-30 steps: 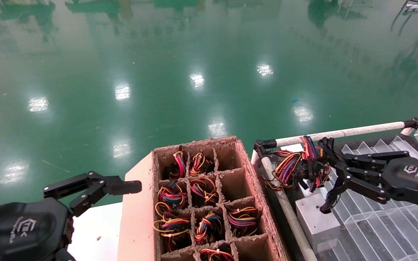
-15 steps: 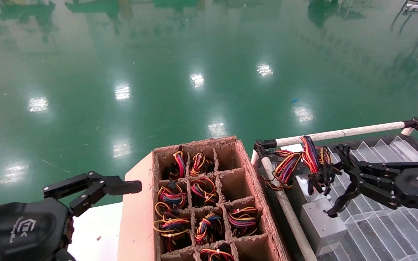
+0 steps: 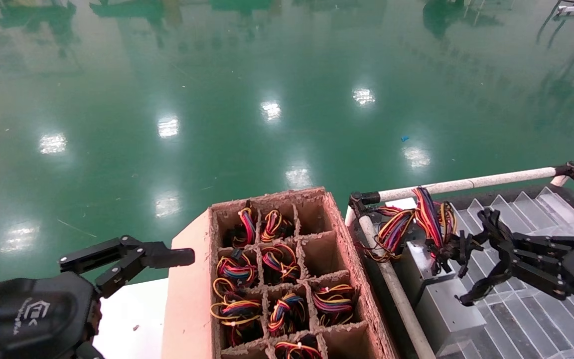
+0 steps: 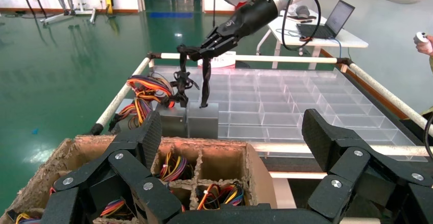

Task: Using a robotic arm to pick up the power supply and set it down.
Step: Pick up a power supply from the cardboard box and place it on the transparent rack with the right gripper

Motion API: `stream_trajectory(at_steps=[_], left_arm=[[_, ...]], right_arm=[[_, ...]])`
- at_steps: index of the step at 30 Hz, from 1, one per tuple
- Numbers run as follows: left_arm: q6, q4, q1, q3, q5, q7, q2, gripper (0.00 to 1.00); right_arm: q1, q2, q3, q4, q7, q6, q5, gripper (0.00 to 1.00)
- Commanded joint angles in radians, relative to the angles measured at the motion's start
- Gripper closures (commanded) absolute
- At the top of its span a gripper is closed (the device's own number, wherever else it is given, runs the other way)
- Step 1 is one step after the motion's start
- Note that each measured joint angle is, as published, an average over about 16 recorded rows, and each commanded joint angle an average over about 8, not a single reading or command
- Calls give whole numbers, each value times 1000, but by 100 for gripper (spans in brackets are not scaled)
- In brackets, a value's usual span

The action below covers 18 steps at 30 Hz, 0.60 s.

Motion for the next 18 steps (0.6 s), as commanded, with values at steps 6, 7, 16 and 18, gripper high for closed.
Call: stream_trajectory(at_steps=[6,7,16,18], left_arm=[[0,0,0,0,0,0,0,0],[0,0,0,0,0,0,0,0],[0,0,0,0,0,0,0,0],[0,0,0,0,0,0,0,0]], right_arm=[[-44,6,18,5,2,18,3,6],[-46,6,19,6,3,20,4,0],[-53,7,22,10,4,26,5,0],[-52,7,21,10,4,26,5,0]])
